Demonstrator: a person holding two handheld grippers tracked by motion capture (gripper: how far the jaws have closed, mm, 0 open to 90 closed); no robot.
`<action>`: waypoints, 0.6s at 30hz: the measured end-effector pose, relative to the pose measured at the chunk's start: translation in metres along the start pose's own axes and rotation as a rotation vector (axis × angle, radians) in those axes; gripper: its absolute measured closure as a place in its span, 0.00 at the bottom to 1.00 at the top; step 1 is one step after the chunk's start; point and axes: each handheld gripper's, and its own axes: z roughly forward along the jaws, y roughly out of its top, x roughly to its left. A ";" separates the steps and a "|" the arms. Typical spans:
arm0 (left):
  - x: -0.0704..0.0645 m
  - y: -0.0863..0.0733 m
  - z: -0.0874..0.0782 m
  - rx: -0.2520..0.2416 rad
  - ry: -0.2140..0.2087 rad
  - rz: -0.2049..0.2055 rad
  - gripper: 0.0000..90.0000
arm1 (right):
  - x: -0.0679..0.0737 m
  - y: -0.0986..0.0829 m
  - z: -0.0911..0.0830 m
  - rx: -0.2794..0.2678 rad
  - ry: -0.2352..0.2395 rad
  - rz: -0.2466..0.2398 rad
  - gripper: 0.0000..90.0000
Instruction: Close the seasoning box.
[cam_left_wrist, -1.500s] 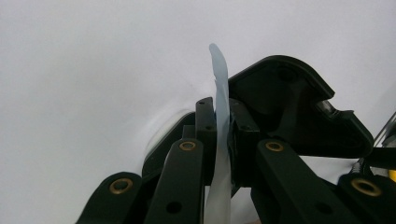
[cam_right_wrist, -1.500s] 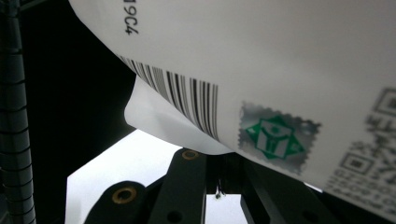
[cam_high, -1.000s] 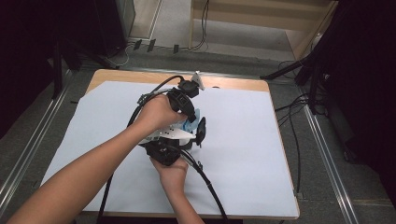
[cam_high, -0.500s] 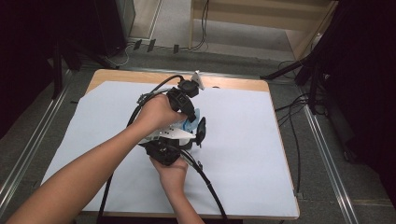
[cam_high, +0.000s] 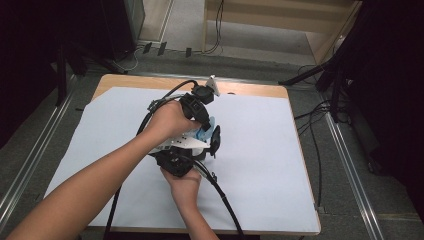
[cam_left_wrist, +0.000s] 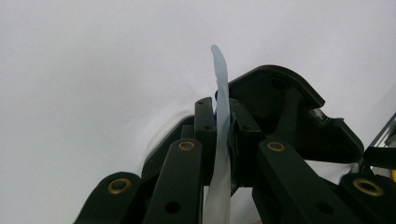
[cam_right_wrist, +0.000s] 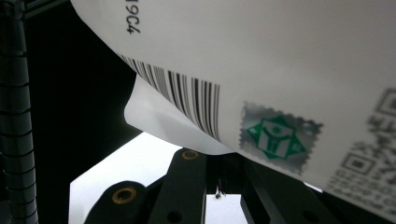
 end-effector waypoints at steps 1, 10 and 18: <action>0.000 0.000 0.000 0.001 0.000 0.002 0.94 | 0.000 0.000 0.000 -0.001 0.000 0.001 1.00; 0.001 0.000 -0.001 0.000 0.002 0.001 0.94 | 0.000 0.000 0.001 -0.003 0.001 -0.001 1.00; 0.000 0.000 -0.001 0.001 -0.003 0.004 0.94 | 0.000 0.000 0.001 -0.003 0.000 0.003 1.00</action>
